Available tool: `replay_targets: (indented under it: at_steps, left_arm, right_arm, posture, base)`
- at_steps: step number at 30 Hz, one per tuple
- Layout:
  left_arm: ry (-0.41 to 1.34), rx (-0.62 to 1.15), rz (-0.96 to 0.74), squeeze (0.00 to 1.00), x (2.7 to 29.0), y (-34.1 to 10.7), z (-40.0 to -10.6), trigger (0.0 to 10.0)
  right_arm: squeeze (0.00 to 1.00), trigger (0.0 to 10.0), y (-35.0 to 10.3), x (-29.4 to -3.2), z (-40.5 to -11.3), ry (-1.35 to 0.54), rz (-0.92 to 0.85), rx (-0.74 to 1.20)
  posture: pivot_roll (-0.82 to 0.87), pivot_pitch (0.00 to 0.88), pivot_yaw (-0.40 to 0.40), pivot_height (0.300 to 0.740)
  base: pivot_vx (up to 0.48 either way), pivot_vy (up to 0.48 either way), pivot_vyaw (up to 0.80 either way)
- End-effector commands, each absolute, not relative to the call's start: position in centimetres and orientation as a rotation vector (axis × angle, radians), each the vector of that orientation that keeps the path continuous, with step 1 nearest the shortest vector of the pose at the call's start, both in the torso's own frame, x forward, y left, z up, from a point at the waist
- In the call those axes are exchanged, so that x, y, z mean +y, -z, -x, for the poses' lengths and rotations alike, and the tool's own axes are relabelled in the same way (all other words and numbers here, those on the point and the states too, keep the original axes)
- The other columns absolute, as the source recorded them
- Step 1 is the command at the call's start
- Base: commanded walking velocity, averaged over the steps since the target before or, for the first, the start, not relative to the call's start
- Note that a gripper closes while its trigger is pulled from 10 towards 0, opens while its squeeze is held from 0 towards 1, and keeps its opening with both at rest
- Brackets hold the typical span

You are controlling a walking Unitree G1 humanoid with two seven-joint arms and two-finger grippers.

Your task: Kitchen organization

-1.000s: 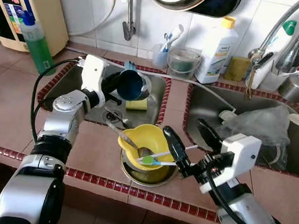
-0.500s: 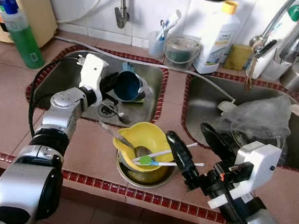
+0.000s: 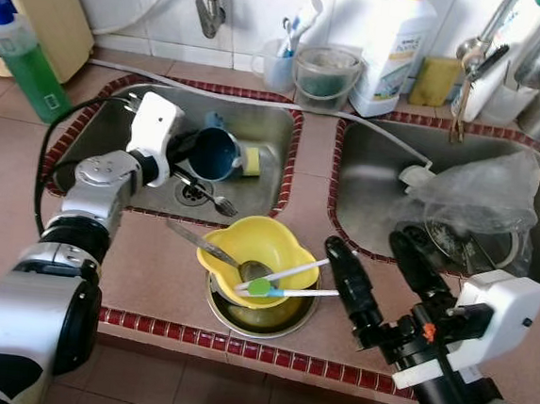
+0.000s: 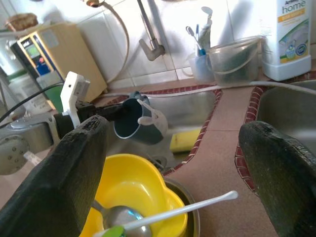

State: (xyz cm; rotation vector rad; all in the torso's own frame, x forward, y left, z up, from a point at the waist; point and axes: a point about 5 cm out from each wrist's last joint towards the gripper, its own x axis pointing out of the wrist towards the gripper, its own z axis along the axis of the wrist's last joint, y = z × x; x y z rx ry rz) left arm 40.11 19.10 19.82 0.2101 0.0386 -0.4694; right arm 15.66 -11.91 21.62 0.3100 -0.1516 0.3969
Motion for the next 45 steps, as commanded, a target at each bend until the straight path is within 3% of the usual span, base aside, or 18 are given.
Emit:
replay_targets:
  at_steps: [1,17,18,19,20,44,45]
  left_arm:
    - [0.458,0.026,-0.234,0.0,19.64,-20.48,-40.2,10.0]
    - [0.454,0.065,-0.233,0.0,19.91,-20.36,-40.31,10.0]
    - [0.456,0.07,-0.23,0.82,20.0,-20.31,-40.29,10.0]
    - [0.456,0.071,-0.23,0.82,20.02,-20.31,-40.28,10.0]
    - [0.459,0.072,-0.22,1.0,20.06,-20.31,-40.27,10.0]
    - [0.457,0.062,-0.204,1.0,20.16,-20.51,-40.3,10.0]
    - [0.459,0.058,-0.208,0.95,20.22,-20.51,-40.26,10.0]
  right_arm:
    - [0.0,10.0,-22.07,-11.79,-15.29,-0.406,-0.325,-0.172]
    - [0.0,10.0,-22.34,-11.57,-15.16,-0.406,-0.37,-0.177]
    - [0.0,10.0,-22.34,-11.61,-15.17,-0.406,-0.369,-0.176]
    - [0.0,10.0,-22.34,-11.62,-15.17,-0.406,-0.369,-0.176]
    - [0.0,10.0,-22.34,-11.62,-15.17,-0.407,-0.369,-0.175]
    - [0.0,10.0,-22.6,-11.73,-15.49,-0.396,-0.338,-0.179]
    - [0.0,10.0,-22.62,-11.81,-15.66,-0.388,-0.321,-0.187]
  posture:
    - [-0.16,0.204,0.078,0.74]
    - [-0.16,0.225,0.092,0.74]
    - [-0.16,0.226,0.091,0.74]
    - [-0.16,0.226,0.091,0.74]
    - [-0.16,0.227,0.091,0.74]
    - [-0.13,0.211,0.086,0.74]
    - [-0.13,0.206,0.087,0.74]
  base:
    - [0.0,0.0,0.0]
    - [0.0,0.0,0.0]
    - [0.0,0.0,0.0]
    - [0.0,0.0,0.0]
    - [0.0,0.0,0.0]
    - [0.0,0.0,0.0]
    - [0.0,0.0,0.0]
